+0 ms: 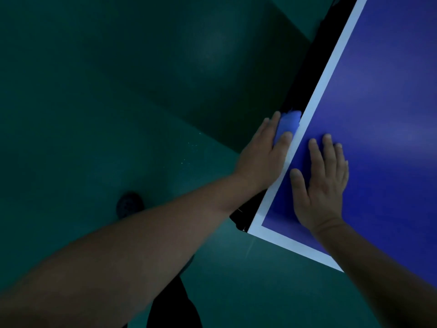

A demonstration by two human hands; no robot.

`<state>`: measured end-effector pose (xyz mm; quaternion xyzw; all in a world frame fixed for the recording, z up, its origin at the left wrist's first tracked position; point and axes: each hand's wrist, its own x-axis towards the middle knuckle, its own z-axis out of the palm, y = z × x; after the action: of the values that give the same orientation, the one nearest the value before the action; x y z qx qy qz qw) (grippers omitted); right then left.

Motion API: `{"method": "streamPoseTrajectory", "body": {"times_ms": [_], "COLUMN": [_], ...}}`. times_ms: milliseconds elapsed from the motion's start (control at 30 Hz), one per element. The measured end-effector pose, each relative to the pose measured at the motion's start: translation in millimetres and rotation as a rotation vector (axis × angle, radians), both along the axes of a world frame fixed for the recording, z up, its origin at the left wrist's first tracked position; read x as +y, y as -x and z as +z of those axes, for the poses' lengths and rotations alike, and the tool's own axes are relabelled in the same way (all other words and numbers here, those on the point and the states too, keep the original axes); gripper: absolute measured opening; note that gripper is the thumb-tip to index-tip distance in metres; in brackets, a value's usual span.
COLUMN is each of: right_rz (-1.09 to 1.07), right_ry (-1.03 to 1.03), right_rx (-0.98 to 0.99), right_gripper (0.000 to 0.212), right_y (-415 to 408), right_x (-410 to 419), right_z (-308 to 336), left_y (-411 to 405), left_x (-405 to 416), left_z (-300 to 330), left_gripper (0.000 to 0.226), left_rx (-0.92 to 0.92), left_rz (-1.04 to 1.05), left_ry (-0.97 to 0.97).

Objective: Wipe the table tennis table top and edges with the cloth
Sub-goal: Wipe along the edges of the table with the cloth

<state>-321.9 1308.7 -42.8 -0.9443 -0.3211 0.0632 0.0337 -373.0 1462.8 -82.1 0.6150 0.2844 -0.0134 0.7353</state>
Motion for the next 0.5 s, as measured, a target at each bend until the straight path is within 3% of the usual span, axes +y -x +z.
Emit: {"method": "streamPoseTrajectory", "body": {"times_ms": [267, 500], "right_rz": [0.008, 0.008], "right_ry": [0.001, 0.005], "right_rx": [-0.019, -0.009], "right_gripper": [0.067, 0.068], "right_y": [-0.6, -1.4], "right_x": [-0.2, -0.9], "right_z": [-1.8, 0.0], "left_y": [110.6, -17.1], "left_x": [-35.1, 7.6], "left_z": [12.2, -13.7], "left_gripper": [0.068, 0.069], "left_rx": [0.021, 0.022], "left_rz": [-0.075, -0.025], "left_ry": [0.027, -0.002]}}
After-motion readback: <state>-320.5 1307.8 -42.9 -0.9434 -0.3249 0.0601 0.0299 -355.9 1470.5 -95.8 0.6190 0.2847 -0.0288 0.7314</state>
